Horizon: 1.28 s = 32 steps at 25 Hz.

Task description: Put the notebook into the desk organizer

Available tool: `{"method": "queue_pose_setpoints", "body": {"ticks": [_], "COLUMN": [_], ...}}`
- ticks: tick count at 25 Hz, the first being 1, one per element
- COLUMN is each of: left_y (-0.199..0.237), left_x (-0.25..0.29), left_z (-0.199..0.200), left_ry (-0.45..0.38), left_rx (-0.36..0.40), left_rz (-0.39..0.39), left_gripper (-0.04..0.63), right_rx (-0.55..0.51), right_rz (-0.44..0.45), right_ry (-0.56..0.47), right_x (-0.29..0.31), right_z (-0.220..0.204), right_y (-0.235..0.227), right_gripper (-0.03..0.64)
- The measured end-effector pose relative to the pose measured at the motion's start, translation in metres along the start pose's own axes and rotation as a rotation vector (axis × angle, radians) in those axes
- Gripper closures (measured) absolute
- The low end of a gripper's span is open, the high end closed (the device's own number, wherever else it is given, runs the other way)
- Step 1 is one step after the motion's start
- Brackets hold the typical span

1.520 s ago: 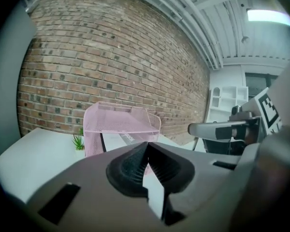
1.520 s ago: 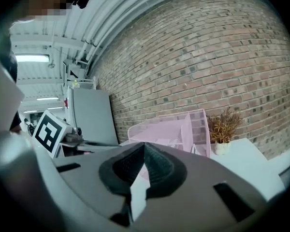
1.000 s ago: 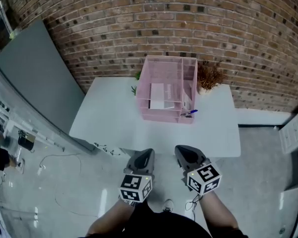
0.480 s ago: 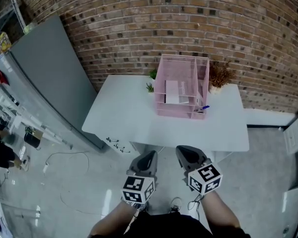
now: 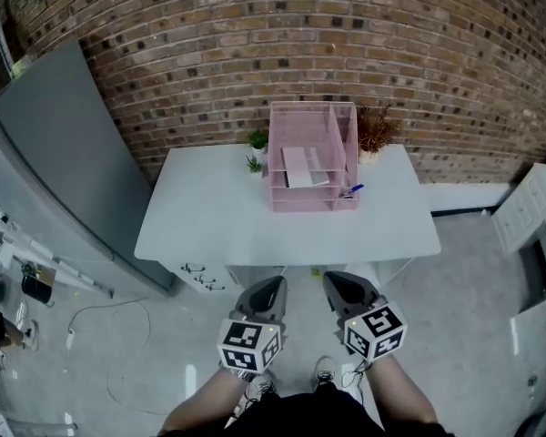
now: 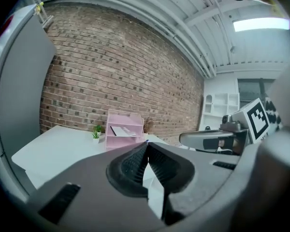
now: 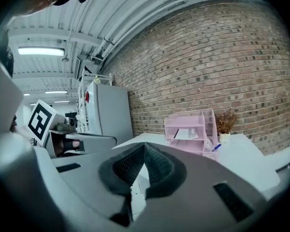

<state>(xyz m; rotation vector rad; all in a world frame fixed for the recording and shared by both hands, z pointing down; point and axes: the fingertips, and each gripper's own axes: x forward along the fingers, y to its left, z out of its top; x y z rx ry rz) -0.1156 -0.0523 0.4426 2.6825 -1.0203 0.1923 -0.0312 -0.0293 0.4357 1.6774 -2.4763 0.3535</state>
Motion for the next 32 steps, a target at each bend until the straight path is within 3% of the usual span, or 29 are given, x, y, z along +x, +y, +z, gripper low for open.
{"method": "queue_pose_setpoints", "body": {"ticks": [15, 32], "left_y": [0.001, 0.006], "left_x": [-0.015, -0.025], "left_z": [-0.011, -0.019], "left_ry": [0.033, 0.057], "left_rx": [0.005, 0.026], "left_rz": [-0.145, -0.185], "left_gripper": [0.589, 0.589], "right_rx": [0.042, 0.082], "right_rz": [-0.150, -0.186], "right_ry": [-0.004, -0.031], "right_x": [-0.016, -0.014], "right_z": [-0.014, -0.020], "right_y": [0.024, 0.036], "right_gripper": [0.614, 0.614]}}
